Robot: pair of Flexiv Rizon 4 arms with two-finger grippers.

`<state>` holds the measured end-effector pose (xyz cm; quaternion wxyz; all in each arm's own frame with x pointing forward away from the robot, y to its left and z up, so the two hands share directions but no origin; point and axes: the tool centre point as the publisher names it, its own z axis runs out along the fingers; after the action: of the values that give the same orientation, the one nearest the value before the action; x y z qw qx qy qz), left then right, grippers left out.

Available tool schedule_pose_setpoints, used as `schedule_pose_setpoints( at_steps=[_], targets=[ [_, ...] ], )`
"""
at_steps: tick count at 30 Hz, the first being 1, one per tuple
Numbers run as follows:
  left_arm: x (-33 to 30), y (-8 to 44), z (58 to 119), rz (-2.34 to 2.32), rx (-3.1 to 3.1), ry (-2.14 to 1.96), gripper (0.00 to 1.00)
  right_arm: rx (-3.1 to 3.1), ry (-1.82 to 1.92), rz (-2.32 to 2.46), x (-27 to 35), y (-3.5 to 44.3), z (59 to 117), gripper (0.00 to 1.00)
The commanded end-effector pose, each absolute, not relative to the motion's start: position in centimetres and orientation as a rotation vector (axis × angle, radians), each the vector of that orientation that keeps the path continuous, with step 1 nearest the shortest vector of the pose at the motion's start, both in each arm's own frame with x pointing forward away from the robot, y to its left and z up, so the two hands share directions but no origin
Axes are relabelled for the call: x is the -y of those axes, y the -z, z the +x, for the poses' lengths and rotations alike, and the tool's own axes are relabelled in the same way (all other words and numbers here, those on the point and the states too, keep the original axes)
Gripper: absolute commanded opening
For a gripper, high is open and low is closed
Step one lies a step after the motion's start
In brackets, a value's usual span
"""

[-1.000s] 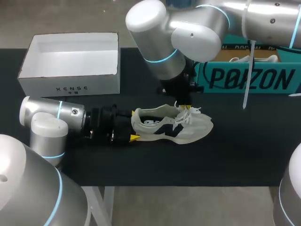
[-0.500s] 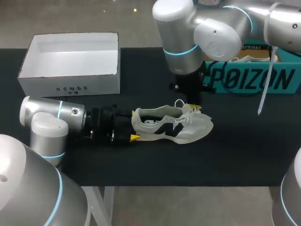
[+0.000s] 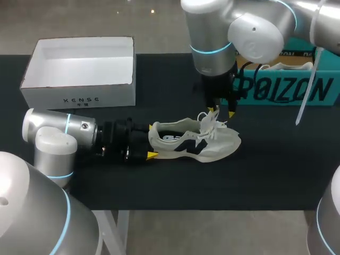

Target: Take the shoe out of the shoebox, open the shoe tongue, remove and reinsert the insole, then place the shoe into the shoebox

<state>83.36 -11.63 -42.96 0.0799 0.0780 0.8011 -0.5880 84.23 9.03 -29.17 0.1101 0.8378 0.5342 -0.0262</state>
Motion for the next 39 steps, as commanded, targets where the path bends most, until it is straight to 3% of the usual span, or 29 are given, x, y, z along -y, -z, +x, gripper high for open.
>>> schedule_pose_setpoints(
  at_steps=[1, 9, 13, 34, 39],
  targets=[
    [11.6, 43.2, 83.3, 0.233, -2.393, 1.758, 0.0, -1.677, 0.06, 2.371, -8.6, 27.7, 84.3, 1.0],
    [11.6, 43.2, 83.3, 0.233, -2.393, 1.758, 0.0, -2.433, -0.188, 1.655, -8.5, 23.8, 84.3, 1.0],
    [11.6, 43.2, 83.3, 0.233, -2.393, 1.758, 0.0, -2.923, -0.08, 1.047, -7.5, 23.1, 83.3, 1.0],
    [11.6, 43.2, 83.3, 0.233, -2.393, 1.758, 0.0, -2.923, -0.08, 1.047, -7.5, 23.1, 83.3, 1.0],
    [11.6, 43.2, 83.3, 0.233, -2.393, 1.758, 0.0, -3.075, -0.243, 0.668, -9.4, 22.5, 82.7, 1.0]
  ],
)
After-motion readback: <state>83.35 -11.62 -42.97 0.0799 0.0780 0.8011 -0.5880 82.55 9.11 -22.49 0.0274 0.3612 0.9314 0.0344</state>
